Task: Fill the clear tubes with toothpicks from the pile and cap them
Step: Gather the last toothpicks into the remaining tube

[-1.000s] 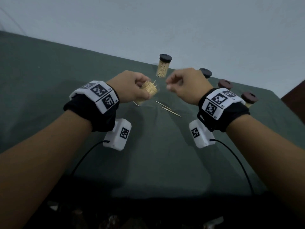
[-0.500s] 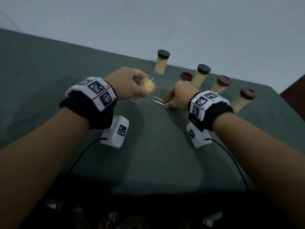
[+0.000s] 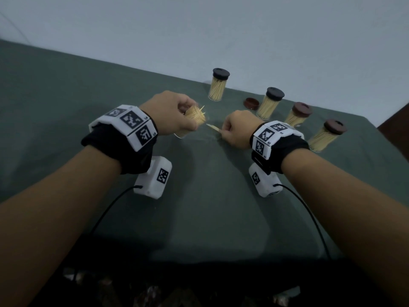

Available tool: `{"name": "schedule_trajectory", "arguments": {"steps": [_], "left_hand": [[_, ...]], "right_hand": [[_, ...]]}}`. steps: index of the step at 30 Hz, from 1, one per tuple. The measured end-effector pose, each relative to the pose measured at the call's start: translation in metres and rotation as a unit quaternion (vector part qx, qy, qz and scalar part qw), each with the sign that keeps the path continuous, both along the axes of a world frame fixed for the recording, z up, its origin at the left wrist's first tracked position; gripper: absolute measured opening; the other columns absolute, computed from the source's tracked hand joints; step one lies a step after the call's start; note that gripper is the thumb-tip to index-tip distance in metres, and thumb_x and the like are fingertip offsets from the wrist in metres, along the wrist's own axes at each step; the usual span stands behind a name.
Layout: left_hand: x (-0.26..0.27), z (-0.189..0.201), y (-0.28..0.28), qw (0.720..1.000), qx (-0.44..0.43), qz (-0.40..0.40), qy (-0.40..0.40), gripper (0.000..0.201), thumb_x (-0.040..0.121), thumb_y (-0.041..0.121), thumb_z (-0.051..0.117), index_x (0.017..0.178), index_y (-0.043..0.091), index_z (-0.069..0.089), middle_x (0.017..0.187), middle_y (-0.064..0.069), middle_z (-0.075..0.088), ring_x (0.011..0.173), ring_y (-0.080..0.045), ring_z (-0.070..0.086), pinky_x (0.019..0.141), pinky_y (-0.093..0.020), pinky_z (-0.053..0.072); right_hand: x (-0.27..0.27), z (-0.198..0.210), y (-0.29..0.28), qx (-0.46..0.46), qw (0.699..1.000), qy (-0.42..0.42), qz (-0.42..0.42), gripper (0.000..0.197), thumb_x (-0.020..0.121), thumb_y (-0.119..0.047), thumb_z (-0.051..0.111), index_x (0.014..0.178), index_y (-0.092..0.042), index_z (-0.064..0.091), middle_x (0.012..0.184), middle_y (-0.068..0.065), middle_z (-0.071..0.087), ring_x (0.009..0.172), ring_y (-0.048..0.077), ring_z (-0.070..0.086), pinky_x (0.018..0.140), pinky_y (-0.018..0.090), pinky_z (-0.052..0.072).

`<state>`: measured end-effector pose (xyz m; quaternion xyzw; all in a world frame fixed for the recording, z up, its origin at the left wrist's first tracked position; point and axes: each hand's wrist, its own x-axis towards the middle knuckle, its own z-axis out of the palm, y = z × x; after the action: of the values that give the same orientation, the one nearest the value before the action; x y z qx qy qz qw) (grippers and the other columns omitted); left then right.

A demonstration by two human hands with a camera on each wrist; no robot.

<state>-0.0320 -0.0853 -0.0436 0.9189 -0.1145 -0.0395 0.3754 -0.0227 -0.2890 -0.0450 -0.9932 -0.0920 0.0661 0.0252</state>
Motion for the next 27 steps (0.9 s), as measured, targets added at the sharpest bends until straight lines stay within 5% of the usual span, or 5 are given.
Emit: {"name": "schedule_trajectory", "arguments": {"steps": [6,10,17,22,27], "left_hand": [[0.002,0.0,0.001,1.0,0.003,0.012,-0.002,0.057,0.075,0.026,0.079,0.129,0.028,0.061,0.109,0.009,0.065,0.099,-0.009,0.061,0.096,-0.025,0.046],[0.0,0.001,-0.001,1.0,0.01,0.01,-0.006,0.057,0.075,0.026,0.079,0.129,0.028,0.061,0.109,0.009,0.064,0.096,-0.008,0.059,0.088,-0.019,0.042],[-0.001,0.002,0.003,1.0,0.005,0.017,-0.013,0.055,0.075,0.028,0.079,0.128,0.028,0.062,0.113,0.009,0.066,0.098,-0.008,0.061,0.088,-0.019,0.043],[-0.004,0.005,-0.003,1.0,-0.018,-0.011,-0.012,0.056,0.075,0.026,0.079,0.128,0.027,0.062,0.11,0.009,0.066,0.098,-0.007,0.063,0.093,-0.023,0.047],[-0.001,0.003,-0.002,0.998,-0.056,-0.003,-0.014,0.05,0.074,0.021,0.079,0.121,0.026,0.064,0.108,0.007,0.07,0.097,-0.01,0.066,0.098,-0.032,0.05]], "right_hand": [[-0.002,0.02,-0.01,0.164,0.983,-0.07,0.034,0.011,0.093,-0.026,0.053,0.092,-0.021,0.063,0.078,-0.015,0.058,0.07,0.002,0.054,0.064,0.017,0.042],[-0.003,0.03,-0.006,0.172,0.979,-0.092,0.062,0.009,0.094,-0.027,0.055,0.089,-0.025,0.062,0.074,-0.016,0.054,0.066,-0.002,0.048,0.058,0.013,0.033],[-0.001,0.036,-0.002,0.179,0.976,-0.111,0.046,0.009,0.095,-0.022,0.054,0.089,-0.025,0.06,0.091,-0.006,0.06,0.084,0.012,0.054,0.073,0.024,0.041],[-0.004,0.034,0.008,0.148,0.978,-0.113,0.089,0.012,0.093,-0.021,0.061,0.097,-0.019,0.072,0.092,-0.004,0.066,0.081,0.007,0.053,0.059,0.001,0.033],[-0.008,0.029,0.023,0.208,0.956,-0.171,0.12,0.027,0.089,-0.006,0.064,0.113,-0.015,0.072,0.103,0.001,0.072,0.09,0.004,0.061,0.077,0.001,0.037]]}}
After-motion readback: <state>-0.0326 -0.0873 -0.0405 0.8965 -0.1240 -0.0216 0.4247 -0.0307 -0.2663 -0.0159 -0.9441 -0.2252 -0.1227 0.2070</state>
